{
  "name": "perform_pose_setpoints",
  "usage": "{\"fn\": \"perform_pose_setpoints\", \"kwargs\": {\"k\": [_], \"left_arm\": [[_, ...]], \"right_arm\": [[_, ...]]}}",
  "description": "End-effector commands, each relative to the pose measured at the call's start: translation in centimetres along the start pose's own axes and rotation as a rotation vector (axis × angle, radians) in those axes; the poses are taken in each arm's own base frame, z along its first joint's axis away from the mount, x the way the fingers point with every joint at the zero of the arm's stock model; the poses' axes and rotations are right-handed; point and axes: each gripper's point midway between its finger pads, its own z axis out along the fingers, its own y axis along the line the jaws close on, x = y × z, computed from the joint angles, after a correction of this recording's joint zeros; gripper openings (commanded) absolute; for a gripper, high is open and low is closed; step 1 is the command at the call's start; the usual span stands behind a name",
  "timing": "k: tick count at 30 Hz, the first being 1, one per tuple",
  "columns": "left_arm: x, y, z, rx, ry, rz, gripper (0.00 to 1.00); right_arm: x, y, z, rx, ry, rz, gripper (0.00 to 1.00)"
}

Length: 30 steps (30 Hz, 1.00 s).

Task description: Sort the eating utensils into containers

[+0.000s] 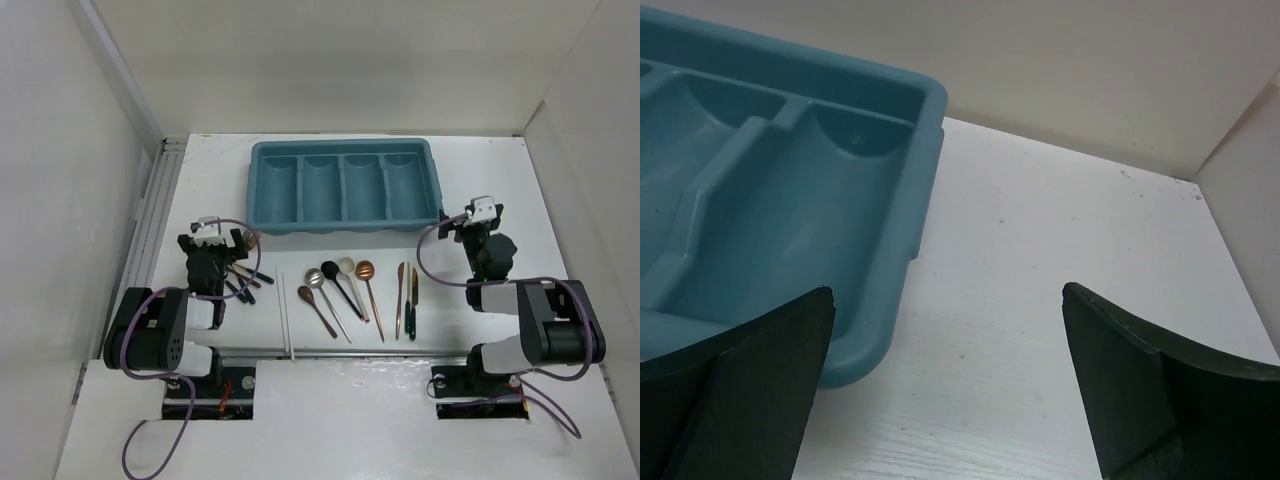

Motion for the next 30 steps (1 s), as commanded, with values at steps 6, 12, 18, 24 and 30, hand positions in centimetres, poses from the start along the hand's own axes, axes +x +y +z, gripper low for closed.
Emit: {"fn": "perform_pose_setpoints", "kwargs": {"k": [6,12,18,24,30], "left_arm": [[-7.1,-0.8,0.4,0.027,-0.263,-0.038,1.00],[-12.9,-3.9,-0.3,0.181,-0.299,0.169,1.00],[-19.1,-5.0,3.5,0.160,-0.037,0.407,1.00],[-15.9,-1.2,2.7,-0.097,0.274,0.201,1.00],[-9.6,-3.1,-0.7,0.084,0.481,0.226,0.92]], "right_arm": [[-8.6,0.1,2.4,-0.050,0.001,-0.133,1.00],[-20.2,-2.1,0.0,0.158,0.088,-0.489,1.00],[-26.1,-6.2,-4.8,0.501,0.160,-0.403,1.00],[-21.2,1.9,-4.4,0.095,0.258,-0.305,1.00],[-15.4,5.0,-6.0,0.034,0.389,-0.064,0.57]]}}
